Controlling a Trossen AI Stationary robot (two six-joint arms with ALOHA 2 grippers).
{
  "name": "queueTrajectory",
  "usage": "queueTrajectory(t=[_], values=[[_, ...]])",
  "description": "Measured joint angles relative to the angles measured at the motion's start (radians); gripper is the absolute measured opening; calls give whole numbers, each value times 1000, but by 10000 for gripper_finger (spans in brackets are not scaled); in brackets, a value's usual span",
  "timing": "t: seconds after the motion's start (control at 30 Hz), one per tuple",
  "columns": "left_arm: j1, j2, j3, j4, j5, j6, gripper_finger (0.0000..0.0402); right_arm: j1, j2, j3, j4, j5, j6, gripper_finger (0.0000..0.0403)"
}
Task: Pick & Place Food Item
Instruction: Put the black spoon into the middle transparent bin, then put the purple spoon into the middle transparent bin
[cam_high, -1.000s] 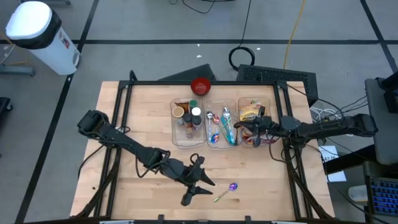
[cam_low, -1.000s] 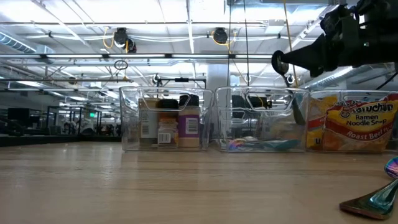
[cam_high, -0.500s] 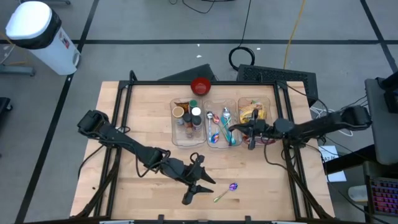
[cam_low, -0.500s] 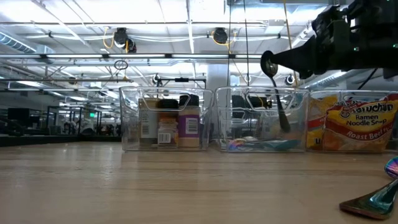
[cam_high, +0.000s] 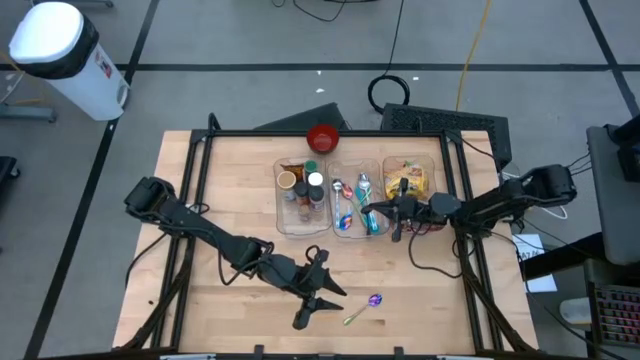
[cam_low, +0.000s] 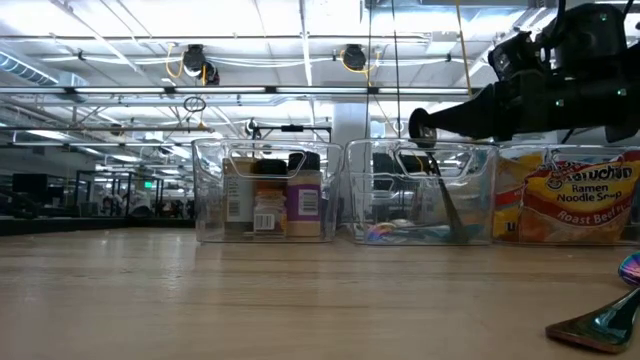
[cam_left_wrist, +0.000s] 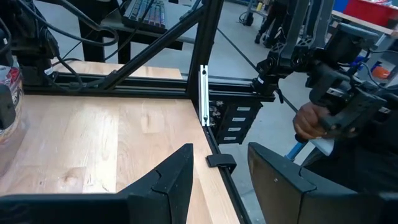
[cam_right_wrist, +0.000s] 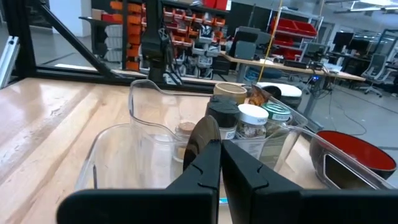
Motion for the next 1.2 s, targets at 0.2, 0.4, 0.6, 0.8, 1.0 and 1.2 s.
queueTrajectory(t=[0.2,0.4,0.6,0.8,1.0,1.2], values=[[0,0,0,-1,0,0,159,-1,-4,0,8,28,-5,15],[0,0,0,-1,0,0,159,-1,-4,-1,8,51,-39,92],[0,0,0,-2,0,1,159,10,-4,-1,34,106,-49,193],[0,0,0,-3,0,1,159,69,-50,-1,61,108,-48,248],[0,0,0,-8,-1,1,159,209,-158,85,-145,102,7,250],[0,0,0,-9,-1,0,159,441,-166,427,-942,101,164,248]])
